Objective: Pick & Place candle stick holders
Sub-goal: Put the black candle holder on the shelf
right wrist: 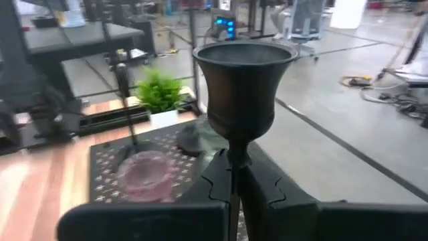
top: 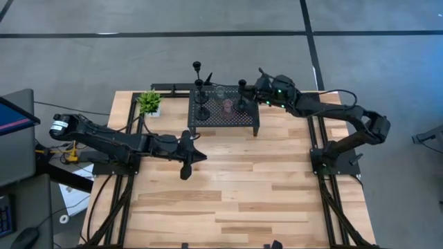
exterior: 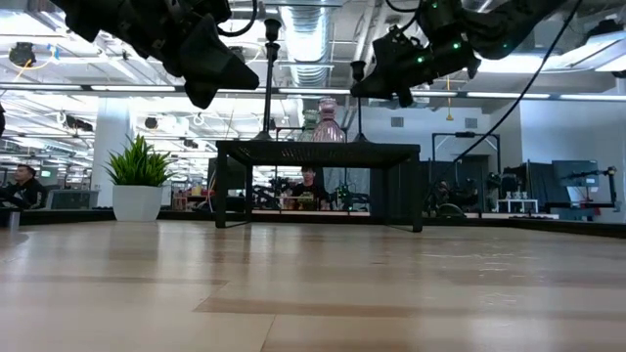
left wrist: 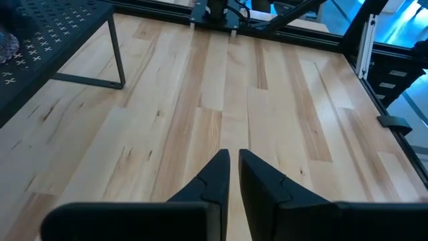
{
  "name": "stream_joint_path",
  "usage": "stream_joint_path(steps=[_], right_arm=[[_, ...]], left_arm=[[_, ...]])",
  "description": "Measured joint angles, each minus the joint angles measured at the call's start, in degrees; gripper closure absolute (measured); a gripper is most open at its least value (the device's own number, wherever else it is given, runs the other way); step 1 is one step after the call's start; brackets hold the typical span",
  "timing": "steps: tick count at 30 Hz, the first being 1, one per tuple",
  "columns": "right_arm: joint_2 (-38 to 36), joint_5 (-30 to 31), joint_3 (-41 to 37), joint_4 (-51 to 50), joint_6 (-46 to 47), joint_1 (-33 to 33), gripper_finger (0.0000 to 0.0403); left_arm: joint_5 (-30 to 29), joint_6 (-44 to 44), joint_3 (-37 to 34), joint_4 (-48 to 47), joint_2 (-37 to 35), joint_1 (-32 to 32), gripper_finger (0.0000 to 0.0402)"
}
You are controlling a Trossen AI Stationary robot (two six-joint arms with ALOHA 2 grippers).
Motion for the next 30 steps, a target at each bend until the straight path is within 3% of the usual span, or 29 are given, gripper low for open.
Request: stream_joint_path(steps=[4,19,30], right_arm=[[-0.2,4.1,0.1,-1.5,0.0,-0.8,0.0403],[0.0,4.1,0.2,-3.2,0.9,-1.6,0.0399],[0.1,4.1,0.0,-4.4,0.2,-1.6,0.0303]], left_arm=[[0.0,0.0,0.0,0.0,0.0,0.0,0.0368],[-0.2,0.4,0.0,0.0,0.0,0.0,0.0368],[-0.2,0.4,0.0,0.0,0.0,0.0,0.0368]])
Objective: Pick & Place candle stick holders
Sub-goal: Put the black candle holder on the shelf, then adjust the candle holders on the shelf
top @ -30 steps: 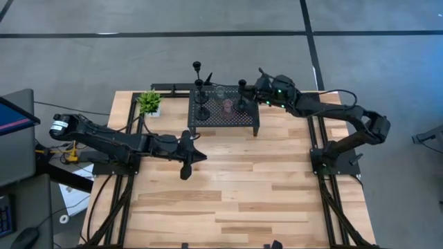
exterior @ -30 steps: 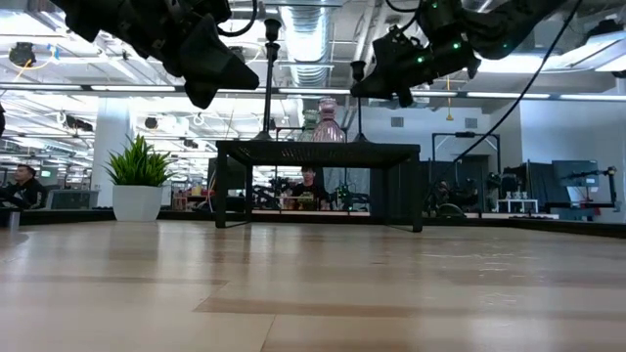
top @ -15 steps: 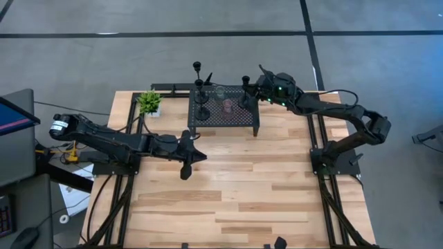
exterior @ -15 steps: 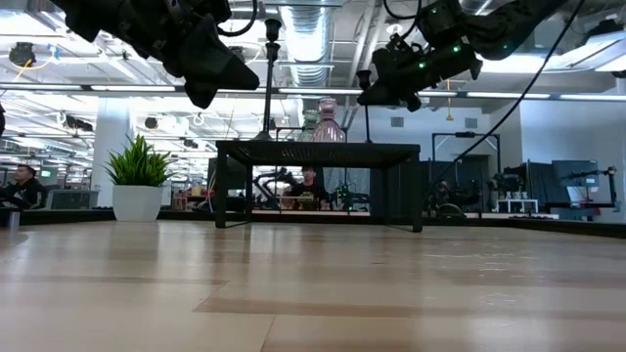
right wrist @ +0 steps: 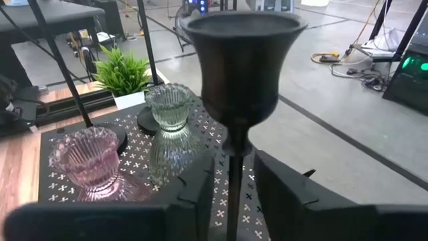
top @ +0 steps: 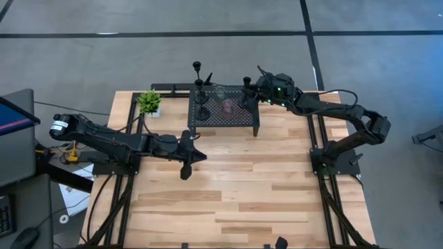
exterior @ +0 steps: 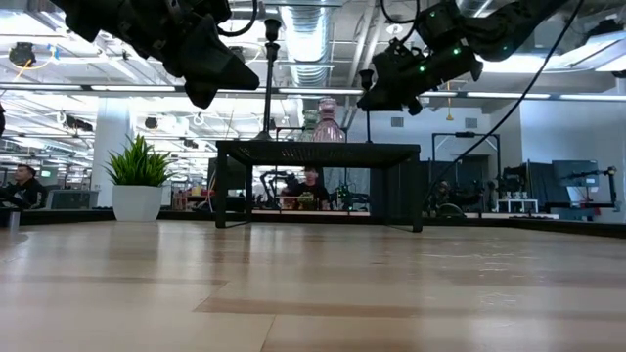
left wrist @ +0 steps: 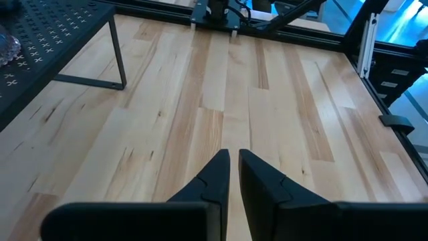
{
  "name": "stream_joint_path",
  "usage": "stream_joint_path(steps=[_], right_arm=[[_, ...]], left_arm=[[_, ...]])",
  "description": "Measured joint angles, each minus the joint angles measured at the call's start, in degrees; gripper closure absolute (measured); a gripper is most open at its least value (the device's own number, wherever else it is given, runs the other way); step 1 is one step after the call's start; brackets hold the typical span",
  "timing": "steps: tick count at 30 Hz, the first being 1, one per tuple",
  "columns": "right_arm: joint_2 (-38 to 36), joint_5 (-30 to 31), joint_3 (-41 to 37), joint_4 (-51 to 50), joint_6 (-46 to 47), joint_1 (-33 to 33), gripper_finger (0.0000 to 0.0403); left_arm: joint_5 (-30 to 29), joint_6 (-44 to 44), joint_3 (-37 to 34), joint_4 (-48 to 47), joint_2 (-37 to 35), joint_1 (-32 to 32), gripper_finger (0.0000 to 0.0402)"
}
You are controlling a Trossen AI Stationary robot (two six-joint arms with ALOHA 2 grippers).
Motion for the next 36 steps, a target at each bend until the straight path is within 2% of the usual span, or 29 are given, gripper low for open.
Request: stream_joint_path(steps=[6,13,18,23,27,29,34,36], right_arm=[[-4.4,0.0,0.0,-3.1,-0.2,0.0,0.0253],[-16.4,0.0,0.1,-16.2,-0.2,0.8,0.0228],[-23.0,0.0,0.1,-27.2,0.8,5.0,0.0252],[-24.2,0.0,0.1,-33.8,1.0,11.7,0.0319],[-22.1,0.2,-2.9,-28.1,1.9,16.7,0.0388],[-20.2,0.9,-5.0,-23.6,2.8,18.6,0.0394],[-14.4,8.9,-9.4,-12.3,4.6,21.2,0.0401],[-11.8,9.4,-10.7,-6.6,5.6,21.2,0.0402]], left_arm=[[0.0,0.0,0.0,0.0,0.0,0.0,0.0368],[0.0,0.0,0.0,0.0,0.0,0.0,0.0368],[-2.9,0.0,0.0,0.0,0.0,0.0,0.0369],[-9.0,0.0,0.0,0.0,0.0,0.0,0.0375],[-10.7,0.0,0.0,0.0,0.0,0.0,0.0387],[-10.7,0.0,0.0,0.0,0.0,0.0,0.0392],[-10.8,0.0,0.0,0.0,0.0,0.0,0.0395],[-10.7,0.0,0.0,0.0,0.0,0.0,0.0394]])
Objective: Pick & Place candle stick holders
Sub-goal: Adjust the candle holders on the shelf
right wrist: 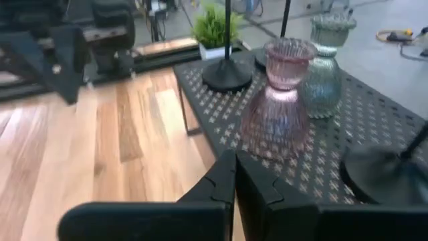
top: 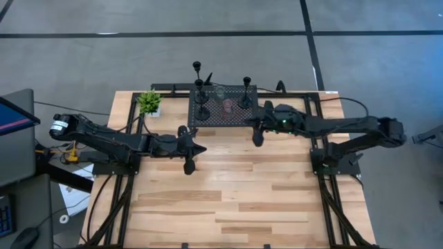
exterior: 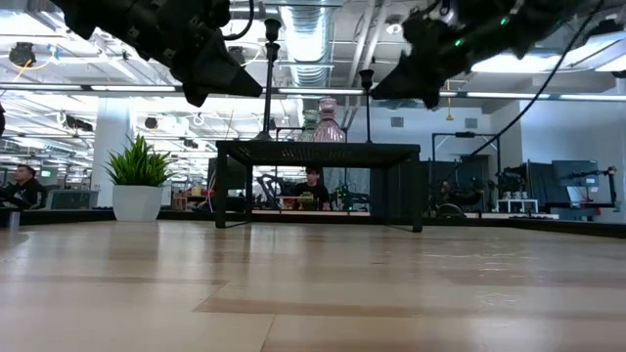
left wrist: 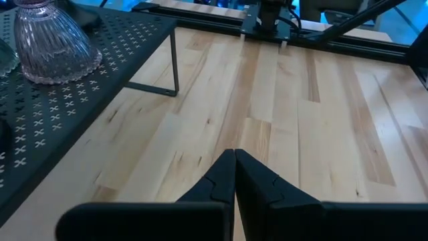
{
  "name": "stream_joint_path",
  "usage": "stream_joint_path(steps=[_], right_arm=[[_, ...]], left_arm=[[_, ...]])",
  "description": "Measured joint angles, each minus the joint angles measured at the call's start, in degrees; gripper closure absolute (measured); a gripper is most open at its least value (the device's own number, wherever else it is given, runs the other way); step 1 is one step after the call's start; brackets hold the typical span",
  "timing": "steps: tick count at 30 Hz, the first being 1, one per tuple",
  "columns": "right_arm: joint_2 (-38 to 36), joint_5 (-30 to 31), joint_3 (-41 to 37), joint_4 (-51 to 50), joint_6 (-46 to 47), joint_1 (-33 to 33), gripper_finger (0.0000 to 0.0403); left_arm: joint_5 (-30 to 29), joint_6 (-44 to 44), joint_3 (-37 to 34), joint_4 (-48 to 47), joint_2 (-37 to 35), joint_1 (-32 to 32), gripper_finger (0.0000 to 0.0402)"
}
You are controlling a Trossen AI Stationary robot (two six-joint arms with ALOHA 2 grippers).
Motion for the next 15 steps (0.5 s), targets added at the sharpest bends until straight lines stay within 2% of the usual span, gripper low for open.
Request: stream_joint_path(steps=[7,15], right_arm=[[10.7,1.8,-1.1,13.5,1.5,-1.0,0.0403],[17.0,9.3,-1.1,21.5,1.8,-3.5,0.0403]], left_arm=[[0.0,0.0,0.0,0.0,0.0,0.0,0.0396],[0.0,0.0,0.0,0.0,0.0,0.0,0.0397]])
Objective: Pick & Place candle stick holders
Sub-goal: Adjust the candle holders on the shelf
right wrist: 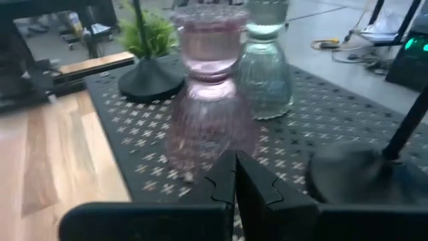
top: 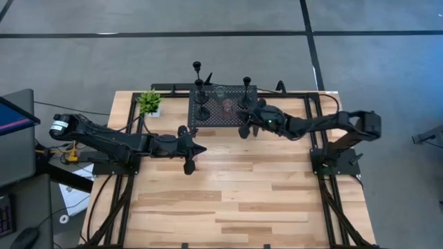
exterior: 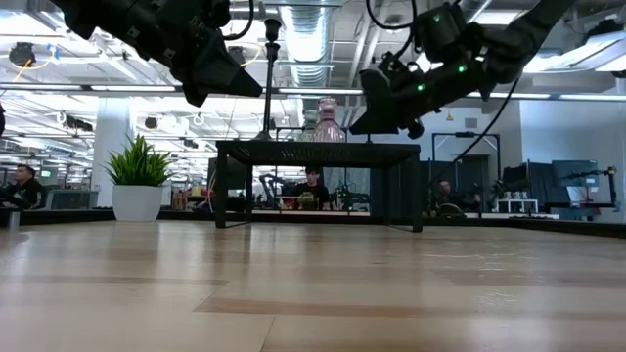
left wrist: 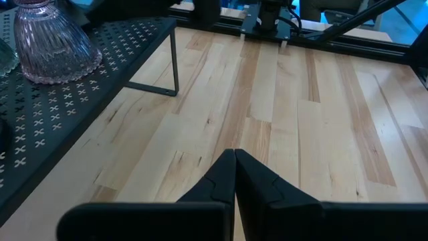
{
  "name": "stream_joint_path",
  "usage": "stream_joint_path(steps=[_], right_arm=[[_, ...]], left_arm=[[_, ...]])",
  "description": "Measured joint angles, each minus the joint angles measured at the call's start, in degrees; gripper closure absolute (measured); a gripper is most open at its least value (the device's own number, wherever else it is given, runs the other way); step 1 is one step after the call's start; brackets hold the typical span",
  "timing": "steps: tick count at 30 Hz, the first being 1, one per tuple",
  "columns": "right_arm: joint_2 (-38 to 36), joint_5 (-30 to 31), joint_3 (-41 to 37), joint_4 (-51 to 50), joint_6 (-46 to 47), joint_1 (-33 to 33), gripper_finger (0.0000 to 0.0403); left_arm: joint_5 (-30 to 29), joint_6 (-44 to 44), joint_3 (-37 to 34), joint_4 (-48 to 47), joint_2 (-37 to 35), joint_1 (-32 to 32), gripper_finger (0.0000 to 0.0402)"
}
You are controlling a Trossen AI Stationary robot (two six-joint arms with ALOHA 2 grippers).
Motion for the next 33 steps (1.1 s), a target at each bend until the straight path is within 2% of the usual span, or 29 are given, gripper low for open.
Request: stream_joint_path(steps=[6,18,28,33], right_arm=[[2.6,0.2,0.4,4.1,0.1,-1.1,0.0403],[9.5,-0.8,4.8,3.9,0.1,-1.7,0.0403],[9.8,-5.0,5.1,3.9,0.0,-1.7,0.0403],[9.8,-5.2,5.1,3.9,0.0,-1.6,0.0403]], left_arm=[[0.0,0.0,0.0,0.0,0.0,0.0,0.0395],[0.0,0.0,0.0,0.0,0.0,0.0,0.0395],[0.0,0.0,0.0,-0.2,0.0,0.0,0.0395],[0.0,0.0,-1.6,-0.2,0.0,0.0,0.0397]])
